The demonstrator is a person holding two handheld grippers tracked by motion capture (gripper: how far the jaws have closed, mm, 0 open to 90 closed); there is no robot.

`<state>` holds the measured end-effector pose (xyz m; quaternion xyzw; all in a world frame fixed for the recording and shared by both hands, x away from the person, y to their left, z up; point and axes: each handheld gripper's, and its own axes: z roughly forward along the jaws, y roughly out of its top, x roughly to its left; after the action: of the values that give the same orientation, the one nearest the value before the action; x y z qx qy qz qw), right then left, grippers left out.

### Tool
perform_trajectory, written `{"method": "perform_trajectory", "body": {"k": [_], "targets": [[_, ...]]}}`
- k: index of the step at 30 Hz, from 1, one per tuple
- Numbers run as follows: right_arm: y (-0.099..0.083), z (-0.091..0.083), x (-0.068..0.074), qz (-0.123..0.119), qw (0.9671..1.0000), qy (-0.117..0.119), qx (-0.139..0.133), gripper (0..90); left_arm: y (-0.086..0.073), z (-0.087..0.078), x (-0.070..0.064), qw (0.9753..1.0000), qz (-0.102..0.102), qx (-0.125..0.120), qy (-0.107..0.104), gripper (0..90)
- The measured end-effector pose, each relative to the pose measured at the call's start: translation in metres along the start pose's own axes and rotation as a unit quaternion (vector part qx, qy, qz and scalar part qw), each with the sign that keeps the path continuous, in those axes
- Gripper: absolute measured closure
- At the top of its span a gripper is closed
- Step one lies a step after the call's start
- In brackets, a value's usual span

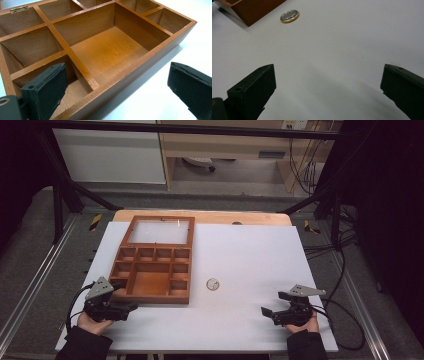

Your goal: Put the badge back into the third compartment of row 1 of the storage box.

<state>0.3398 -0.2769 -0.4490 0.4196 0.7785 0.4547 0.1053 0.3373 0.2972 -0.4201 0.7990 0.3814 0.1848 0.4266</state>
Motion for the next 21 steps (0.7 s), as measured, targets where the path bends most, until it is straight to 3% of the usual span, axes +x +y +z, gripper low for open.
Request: {"method": "perform_trajectory", "body": {"k": [21], "targets": [[0.0057, 0.0066, 0.0081, -0.012, 0.9999, 0.000, 0.008, 0.7, -0.0013, -0.0005, 0.0021, 1.0000, -0.004, 0.001, 0.004, 3.0]]}}
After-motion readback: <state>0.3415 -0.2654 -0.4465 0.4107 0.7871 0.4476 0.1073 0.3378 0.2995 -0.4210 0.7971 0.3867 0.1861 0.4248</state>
